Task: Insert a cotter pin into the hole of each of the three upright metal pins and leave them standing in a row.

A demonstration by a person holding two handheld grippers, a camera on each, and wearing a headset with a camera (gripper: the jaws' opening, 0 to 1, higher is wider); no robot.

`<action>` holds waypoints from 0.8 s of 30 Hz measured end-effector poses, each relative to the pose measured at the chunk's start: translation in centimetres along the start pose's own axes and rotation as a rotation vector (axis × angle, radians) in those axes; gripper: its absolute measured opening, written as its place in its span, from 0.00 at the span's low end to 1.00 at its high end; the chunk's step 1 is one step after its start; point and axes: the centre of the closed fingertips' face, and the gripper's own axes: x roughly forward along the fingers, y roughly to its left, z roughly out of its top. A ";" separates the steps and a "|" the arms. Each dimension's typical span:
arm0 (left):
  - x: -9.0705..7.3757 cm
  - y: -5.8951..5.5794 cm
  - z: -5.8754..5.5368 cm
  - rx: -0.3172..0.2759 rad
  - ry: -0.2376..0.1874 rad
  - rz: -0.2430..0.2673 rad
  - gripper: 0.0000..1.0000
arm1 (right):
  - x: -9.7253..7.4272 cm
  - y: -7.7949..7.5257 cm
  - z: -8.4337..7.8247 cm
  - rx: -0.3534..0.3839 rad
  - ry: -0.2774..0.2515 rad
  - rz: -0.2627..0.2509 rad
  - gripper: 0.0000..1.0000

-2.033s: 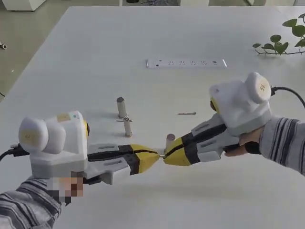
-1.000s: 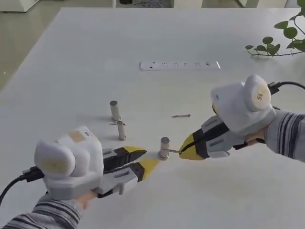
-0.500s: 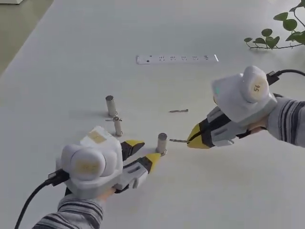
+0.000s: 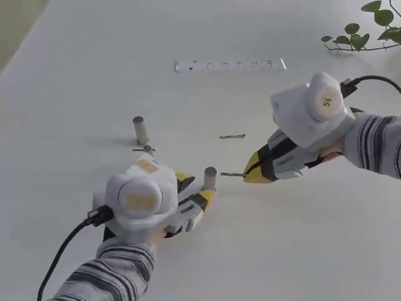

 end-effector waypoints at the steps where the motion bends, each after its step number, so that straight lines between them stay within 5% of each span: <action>1: 0.1 0.0 -0.1 0.001 0.004 0.001 0.21 | 0.0 0.0 0.0 -0.001 0.001 0.003 0.00; 24: 2.2 -0.2 -0.7 0.021 0.051 0.021 0.12 | 0.5 -0.2 0.6 -0.028 -0.006 0.030 0.00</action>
